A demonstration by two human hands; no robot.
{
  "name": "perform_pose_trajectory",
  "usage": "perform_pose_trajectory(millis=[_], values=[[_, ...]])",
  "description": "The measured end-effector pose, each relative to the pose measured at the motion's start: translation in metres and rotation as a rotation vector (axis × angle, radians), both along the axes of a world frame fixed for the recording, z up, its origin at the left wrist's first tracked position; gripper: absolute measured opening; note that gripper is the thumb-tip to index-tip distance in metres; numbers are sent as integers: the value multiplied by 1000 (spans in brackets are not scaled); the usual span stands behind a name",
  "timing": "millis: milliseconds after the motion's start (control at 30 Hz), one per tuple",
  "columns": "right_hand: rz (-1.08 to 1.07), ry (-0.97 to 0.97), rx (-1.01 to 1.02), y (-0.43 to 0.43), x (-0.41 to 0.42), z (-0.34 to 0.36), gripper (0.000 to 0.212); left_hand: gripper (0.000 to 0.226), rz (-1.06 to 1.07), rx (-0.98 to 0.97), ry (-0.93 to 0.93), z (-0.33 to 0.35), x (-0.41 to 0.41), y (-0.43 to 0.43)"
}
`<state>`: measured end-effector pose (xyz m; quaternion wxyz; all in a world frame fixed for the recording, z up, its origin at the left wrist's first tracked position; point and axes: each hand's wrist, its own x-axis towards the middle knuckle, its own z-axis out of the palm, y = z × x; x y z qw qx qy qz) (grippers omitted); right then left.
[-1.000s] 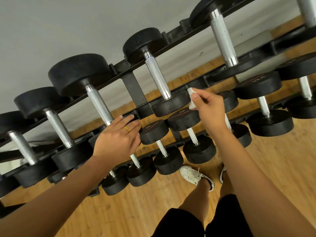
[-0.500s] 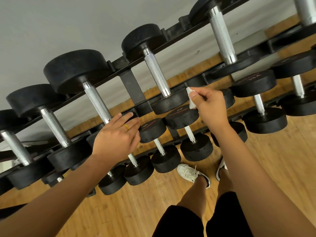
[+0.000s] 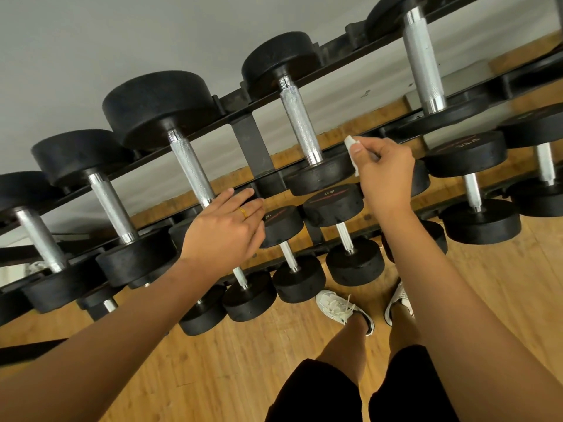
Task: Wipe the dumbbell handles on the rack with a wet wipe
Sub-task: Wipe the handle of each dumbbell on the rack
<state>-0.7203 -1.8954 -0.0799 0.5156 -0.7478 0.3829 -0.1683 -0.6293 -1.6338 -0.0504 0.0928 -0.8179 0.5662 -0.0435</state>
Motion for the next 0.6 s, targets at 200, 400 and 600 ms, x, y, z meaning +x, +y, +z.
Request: perform_pose_trajectory(millis=[200, 400, 600], values=[[16, 39, -184, 26, -16, 5, 24, 38, -5, -16, -7, -1, 1, 2], [-15, 49, -157, 16, -2, 7, 24, 37, -5, -23, -23, -1, 1, 1], [54, 22, -214, 34, -18, 11, 26, 42, 17, -9, -20, 0, -1, 0]])
